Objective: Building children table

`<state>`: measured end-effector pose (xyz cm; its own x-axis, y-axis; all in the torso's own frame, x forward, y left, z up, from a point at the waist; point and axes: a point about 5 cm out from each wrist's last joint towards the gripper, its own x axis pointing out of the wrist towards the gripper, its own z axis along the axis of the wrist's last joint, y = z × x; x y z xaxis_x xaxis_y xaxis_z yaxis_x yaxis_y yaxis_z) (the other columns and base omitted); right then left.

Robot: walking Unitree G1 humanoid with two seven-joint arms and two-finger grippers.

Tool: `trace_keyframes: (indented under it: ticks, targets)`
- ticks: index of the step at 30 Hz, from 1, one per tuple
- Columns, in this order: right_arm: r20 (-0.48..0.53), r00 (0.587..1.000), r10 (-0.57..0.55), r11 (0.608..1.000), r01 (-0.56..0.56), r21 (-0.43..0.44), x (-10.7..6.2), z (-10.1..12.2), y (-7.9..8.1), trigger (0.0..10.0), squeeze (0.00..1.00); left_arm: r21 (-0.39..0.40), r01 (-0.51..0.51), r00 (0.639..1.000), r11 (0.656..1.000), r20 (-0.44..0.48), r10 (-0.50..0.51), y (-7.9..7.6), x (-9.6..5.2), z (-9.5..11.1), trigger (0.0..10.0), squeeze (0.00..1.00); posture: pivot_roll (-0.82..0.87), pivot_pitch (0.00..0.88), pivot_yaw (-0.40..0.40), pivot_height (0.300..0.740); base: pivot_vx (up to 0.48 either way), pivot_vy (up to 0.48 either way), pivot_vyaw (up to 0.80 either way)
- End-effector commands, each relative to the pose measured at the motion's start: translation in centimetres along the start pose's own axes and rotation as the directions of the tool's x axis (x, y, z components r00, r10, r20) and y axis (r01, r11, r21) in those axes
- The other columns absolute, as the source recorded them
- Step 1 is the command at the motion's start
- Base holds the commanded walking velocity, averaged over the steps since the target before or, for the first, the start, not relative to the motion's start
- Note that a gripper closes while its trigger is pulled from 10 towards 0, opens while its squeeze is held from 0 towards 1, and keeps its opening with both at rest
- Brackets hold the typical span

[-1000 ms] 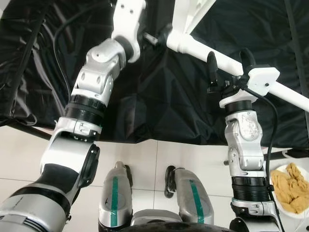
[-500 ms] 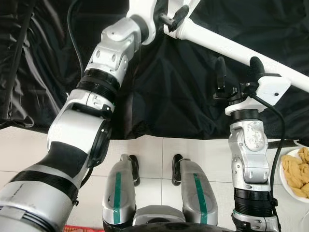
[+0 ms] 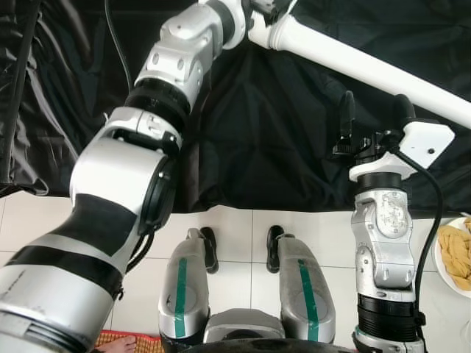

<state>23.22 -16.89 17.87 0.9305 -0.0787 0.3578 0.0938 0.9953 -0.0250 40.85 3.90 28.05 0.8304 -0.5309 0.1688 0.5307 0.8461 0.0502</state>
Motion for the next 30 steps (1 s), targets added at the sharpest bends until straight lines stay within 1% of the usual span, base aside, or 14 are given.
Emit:
trace_keyframes:
  ticks: [1,2,3,6,9,11,12,14,19,20,21,22,25,30]
  targets:
    - [-0.021,1.000,-0.006,1.000,0.006,0.003,-0.4,-0.2,0.0,10.0,0.00,-0.014,-0.047,0.999,0.999,-0.008,0.047,0.5,0.0,-0.3,10.0,0.00,-0.15,0.264,0.140,0.740,0.000,0.000,0.00]
    - [-0.023,1.000,-0.010,1.000,0.010,0.003,-0.4,-0.2,0.0,10.0,0.00,-0.018,-0.067,0.998,0.998,0.004,0.067,0.5,0.1,0.3,10.0,0.00,-0.15,0.269,0.144,0.740,0.000,0.000,0.00]
    - [-0.023,1.000,-0.010,1.000,0.010,0.003,-0.4,-0.2,0.0,10.0,0.00,-0.018,-0.067,0.998,0.998,0.004,0.067,0.5,0.1,0.3,10.0,0.00,-0.15,0.269,0.144,0.740,0.000,0.000,0.00]
    - [-0.030,0.999,-0.024,1.000,0.024,0.003,-0.5,-0.2,0.0,10.0,0.00,-0.043,-0.126,0.991,0.991,0.043,0.127,0.7,0.7,2.1,10.0,0.00,-0.14,0.281,0.150,0.740,0.000,0.000,0.00]
    - [-0.031,0.999,-0.026,1.000,0.026,0.003,-0.5,-0.2,0.0,10.0,0.00,-0.041,-0.143,0.988,0.989,0.059,0.145,0.8,0.8,2.8,10.0,0.00,-0.14,0.284,0.151,0.740,0.000,0.000,0.00]
    - [-0.034,0.999,-0.030,1.000,0.030,0.004,-0.5,-0.2,0.1,10.0,0.00,-0.041,-0.165,0.982,0.985,0.084,0.168,0.8,1.0,3.8,10.0,0.00,-0.14,0.290,0.155,0.740,0.000,0.000,0.00]
    - [-0.034,0.999,-0.030,1.000,0.030,0.004,-0.5,-0.2,0.1,10.0,0.00,-0.041,-0.165,0.982,0.985,0.084,0.168,0.8,1.0,3.8,10.0,0.00,-0.14,0.290,0.155,0.740,0.000,0.000,0.00]
    - [-0.039,0.999,-0.035,0.999,0.035,0.006,-0.5,-0.2,0.2,10.0,0.00,-0.047,-0.177,0.978,0.983,0.106,0.181,0.7,1.2,4.7,10.0,0.00,-0.13,0.296,0.159,0.740,0.000,0.000,0.00]
    - [-0.048,0.998,-0.043,0.999,0.043,0.007,-0.5,-0.4,0.2,10.0,0.00,-0.039,-0.195,0.972,0.980,0.122,0.199,0.5,1.3,5.2,9.8,0.00,-0.12,0.302,0.159,0.740,0.000,0.000,0.00]
    - [-0.049,0.998,-0.044,0.999,0.044,0.008,-0.5,-0.4,0.2,10.0,0.00,-0.040,-0.193,0.973,0.980,0.124,0.196,0.4,1.3,5.1,3.3,0.00,-0.12,0.304,0.159,0.740,0.000,0.000,0.00]
    - [-0.049,0.998,-0.044,0.999,0.044,0.008,-0.5,-0.4,0.2,10.0,0.00,-0.040,-0.193,0.973,0.980,0.124,0.196,0.4,1.3,5.1,3.3,0.00,-0.12,0.304,0.159,0.740,0.000,0.000,0.00]
    - [-0.050,0.998,-0.044,0.999,0.045,0.008,-0.4,-0.5,0.2,10.0,0.00,-0.031,-0.196,0.972,0.980,0.123,0.199,0.3,1.3,5.0,0.0,0.00,-0.11,0.305,0.158,0.740,0.000,0.000,0.00]
    - [-0.053,0.998,-0.044,0.999,0.045,0.010,-0.4,-0.5,0.3,10.0,0.00,-0.050,-0.210,0.969,0.976,0.122,0.214,0.5,1.2,4.8,0.0,0.00,-0.10,0.305,0.158,0.740,0.000,0.000,0.00]
    - [-0.057,0.997,-0.042,0.999,0.043,0.015,-0.3,-0.6,0.5,10.0,0.00,-0.011,-0.259,0.960,0.966,0.107,0.259,1.2,0.7,4.2,0.0,0.00,-0.08,0.307,0.157,0.740,0.000,0.000,0.00]
